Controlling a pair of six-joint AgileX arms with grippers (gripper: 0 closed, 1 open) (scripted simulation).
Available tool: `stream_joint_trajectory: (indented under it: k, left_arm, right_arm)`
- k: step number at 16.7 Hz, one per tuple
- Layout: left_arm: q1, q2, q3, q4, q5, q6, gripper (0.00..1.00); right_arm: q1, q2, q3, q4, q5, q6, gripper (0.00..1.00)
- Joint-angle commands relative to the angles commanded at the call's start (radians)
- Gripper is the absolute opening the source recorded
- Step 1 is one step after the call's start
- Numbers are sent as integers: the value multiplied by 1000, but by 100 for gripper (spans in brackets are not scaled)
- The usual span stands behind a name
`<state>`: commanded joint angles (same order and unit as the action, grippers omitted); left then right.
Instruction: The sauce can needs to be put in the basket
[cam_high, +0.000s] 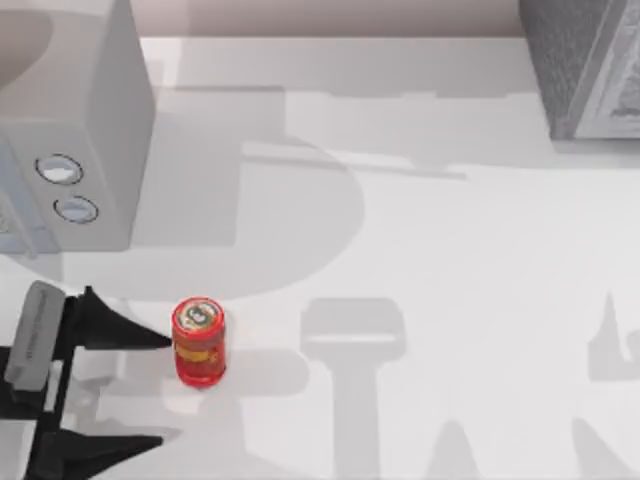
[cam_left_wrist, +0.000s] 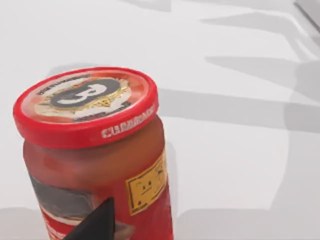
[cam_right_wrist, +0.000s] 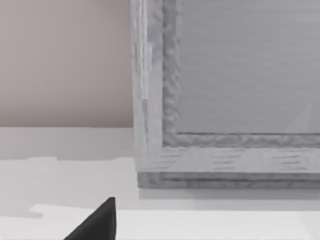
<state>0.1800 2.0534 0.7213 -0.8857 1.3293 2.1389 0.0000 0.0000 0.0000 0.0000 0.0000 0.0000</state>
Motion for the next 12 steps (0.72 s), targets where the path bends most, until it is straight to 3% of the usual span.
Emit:
stream_joint_trajectory:
  k: [6,12]
  left_arm:
    - [44,165,123,-80,86,209,100]
    - [51,190,139,-89,92,237,100]
  right_arm:
    - [0,0,0,0,0,0,100]
    - [0,0,0,0,0,0,100]
